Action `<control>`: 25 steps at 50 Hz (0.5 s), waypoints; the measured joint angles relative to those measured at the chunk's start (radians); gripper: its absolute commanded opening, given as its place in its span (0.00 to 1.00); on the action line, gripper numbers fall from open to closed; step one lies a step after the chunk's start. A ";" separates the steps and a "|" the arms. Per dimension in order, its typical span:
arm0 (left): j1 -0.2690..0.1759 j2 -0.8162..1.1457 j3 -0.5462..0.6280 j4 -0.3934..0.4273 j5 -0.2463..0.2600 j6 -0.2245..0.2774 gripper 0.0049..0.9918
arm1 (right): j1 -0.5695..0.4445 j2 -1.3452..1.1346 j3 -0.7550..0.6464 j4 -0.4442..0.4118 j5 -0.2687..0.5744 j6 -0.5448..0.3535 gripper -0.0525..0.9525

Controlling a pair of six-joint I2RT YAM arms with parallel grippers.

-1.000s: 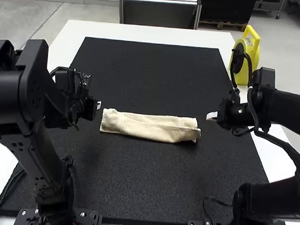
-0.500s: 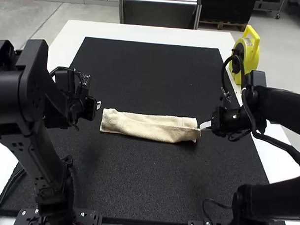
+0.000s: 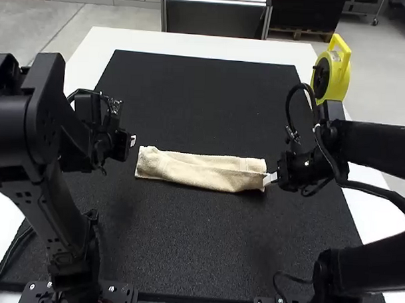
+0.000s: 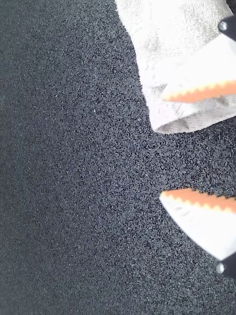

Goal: Fold the towel.

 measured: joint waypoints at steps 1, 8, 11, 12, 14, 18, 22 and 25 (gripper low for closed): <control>0.000 0.000 0.000 0.000 0.000 0.000 0.44 | 0.000 0.004 -0.005 0.002 0.003 0.000 0.03; 0.000 0.000 0.000 0.000 0.000 0.000 0.44 | 0.000 0.032 -0.020 0.034 0.024 0.000 0.03; 0.000 0.000 0.000 0.000 0.000 -0.002 0.44 | 0.000 0.043 -0.021 0.050 0.030 0.000 0.03; 0.000 0.000 0.000 0.000 0.000 -0.002 0.44 | 0.000 0.047 -0.021 0.056 0.032 0.000 0.03; 0.000 0.000 0.000 0.000 0.000 -0.003 0.44 | 0.000 0.058 -0.021 0.068 0.035 0.000 0.03; 0.000 0.000 0.000 0.000 0.000 -0.003 0.44 | 0.000 0.077 -0.021 0.086 0.041 0.000 0.03; 0.000 0.000 0.000 0.000 0.000 -0.003 0.44 | 0.000 0.095 -0.021 0.103 0.046 0.000 0.03; 0.000 0.000 0.000 0.000 0.000 -0.004 0.44 | 0.000 0.106 -0.021 0.115 0.048 0.000 0.03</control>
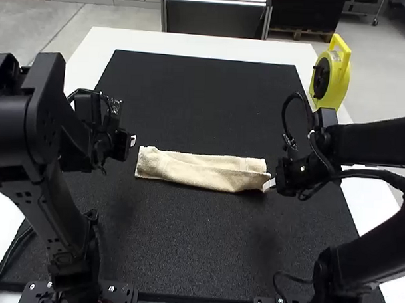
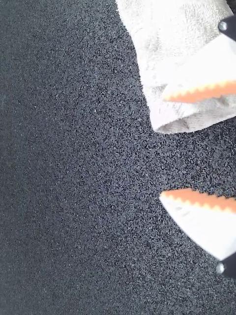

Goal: Fold the towel.

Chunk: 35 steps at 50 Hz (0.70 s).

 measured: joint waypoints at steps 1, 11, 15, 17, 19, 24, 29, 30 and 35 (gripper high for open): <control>0.000 0.000 0.000 0.000 0.000 0.000 0.44 | 0.000 0.002 0.000 0.004 0.000 0.000 0.03; 0.000 0.000 0.000 0.000 0.000 -0.003 0.44 | 0.000 0.029 0.000 0.045 0.010 0.000 0.03; 0.000 0.000 0.000 0.000 0.000 -0.003 0.44 | 0.000 0.043 0.000 0.056 0.011 0.000 0.03; 0.000 0.000 0.000 0.000 0.000 -0.003 0.44 | 0.000 0.052 0.000 0.066 0.011 0.000 0.03; 0.000 0.000 0.000 0.000 0.000 -0.003 0.44 | 0.000 0.061 0.000 0.074 0.013 0.000 0.03; 0.000 0.000 0.000 0.000 0.000 -0.004 0.44 | 0.001 0.081 0.000 0.093 0.016 0.003 0.03; 0.000 0.000 0.000 0.000 0.000 -0.006 0.44 | 0.001 0.100 0.000 0.113 0.018 0.005 0.03; 0.000 0.000 0.000 0.000 0.000 -0.006 0.44 | 0.001 0.105 0.000 0.118 0.018 0.006 0.03; 0.000 0.000 0.000 0.000 0.000 -0.006 0.44 | 0.001 0.128 0.000 0.137 0.018 0.008 0.03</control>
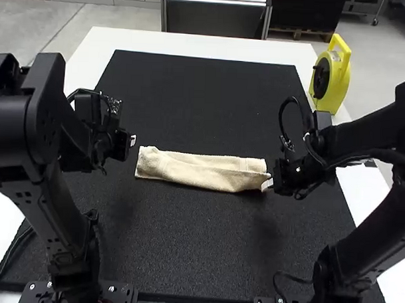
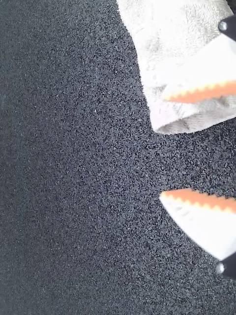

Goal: Fold the towel.

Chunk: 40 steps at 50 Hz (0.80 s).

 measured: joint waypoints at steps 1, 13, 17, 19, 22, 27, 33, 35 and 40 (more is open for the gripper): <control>0.000 0.000 0.000 0.000 0.000 0.000 0.44 | 0.000 0.004 0.000 0.003 0.000 0.000 0.03; 0.000 0.000 0.000 0.000 0.000 0.000 0.44 | 0.000 0.051 0.026 0.047 0.003 0.008 0.03; 0.000 0.000 0.000 0.000 0.000 0.000 0.44 | 0.000 0.066 0.035 0.058 0.003 0.008 0.03; 0.000 0.000 0.000 0.000 0.000 0.000 0.44 | 0.000 0.072 0.038 0.062 0.003 0.009 0.03; 0.000 0.000 0.000 0.000 0.000 0.000 0.44 | 0.000 0.083 0.042 0.068 0.003 0.011 0.03; 0.000 0.000 0.000 0.000 0.000 0.000 0.44 | 0.000 0.106 0.048 0.083 0.003 0.011 0.03; 0.000 0.000 0.000 0.000 0.000 0.000 0.44 | 0.000 0.133 0.053 0.101 0.003 0.012 0.03; 0.000 0.000 0.000 0.000 0.000 0.000 0.44 | 0.000 0.143 0.055 0.106 0.004 0.014 0.03; 0.000 0.000 0.000 0.000 0.000 0.000 0.44 | 0.000 0.159 0.067 0.117 0.004 0.015 0.03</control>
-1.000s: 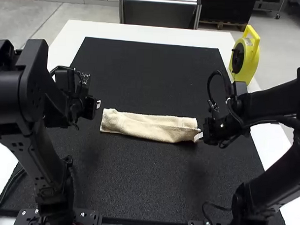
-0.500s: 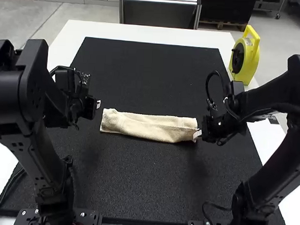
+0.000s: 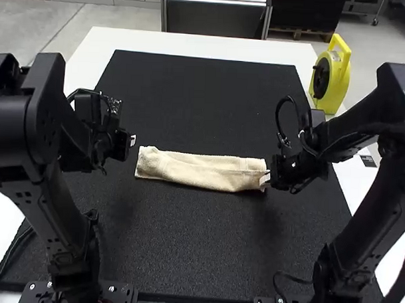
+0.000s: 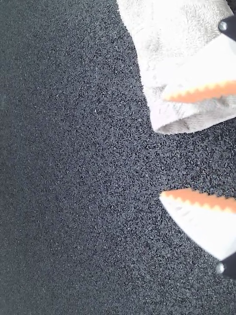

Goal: Fold the towel.

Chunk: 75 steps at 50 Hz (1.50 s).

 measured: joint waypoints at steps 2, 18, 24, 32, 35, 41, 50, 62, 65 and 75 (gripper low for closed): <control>0.000 0.000 0.000 0.000 0.000 0.000 0.44 | 0.000 0.005 0.007 0.004 0.000 0.000 0.03; 0.000 0.000 0.000 0.000 0.000 0.000 0.44 | 0.000 0.061 0.056 0.033 0.000 0.000 0.03; 0.000 0.000 0.000 0.000 0.000 0.000 0.44 | 0.000 0.086 0.067 0.043 0.000 0.000 0.03; 0.000 0.000 0.000 0.000 0.000 0.000 0.44 | 0.000 0.115 0.079 0.064 0.000 0.001 0.03; 0.000 0.000 0.000 0.000 0.000 0.000 0.44 | 0.000 0.124 0.083 0.072 0.000 0.001 0.03; 0.000 0.000 0.000 0.000 0.000 0.000 0.44 | 0.000 0.144 0.093 0.084 0.000 0.001 0.03; 0.000 0.000 0.000 0.000 0.000 0.000 0.44 | 0.000 0.171 0.114 0.098 0.000 0.001 0.03; 0.000 0.000 0.000 0.000 0.000 0.000 0.44 | 0.000 0.206 0.138 0.114 0.000 0.001 0.03; 0.000 0.000 0.000 0.000 0.000 0.000 0.44 | 0.000 0.213 0.142 0.122 0.000 0.001 0.03; 0.000 0.000 0.000 0.000 0.000 0.000 0.44 | 0.000 0.237 0.163 0.126 -0.001 0.001 0.03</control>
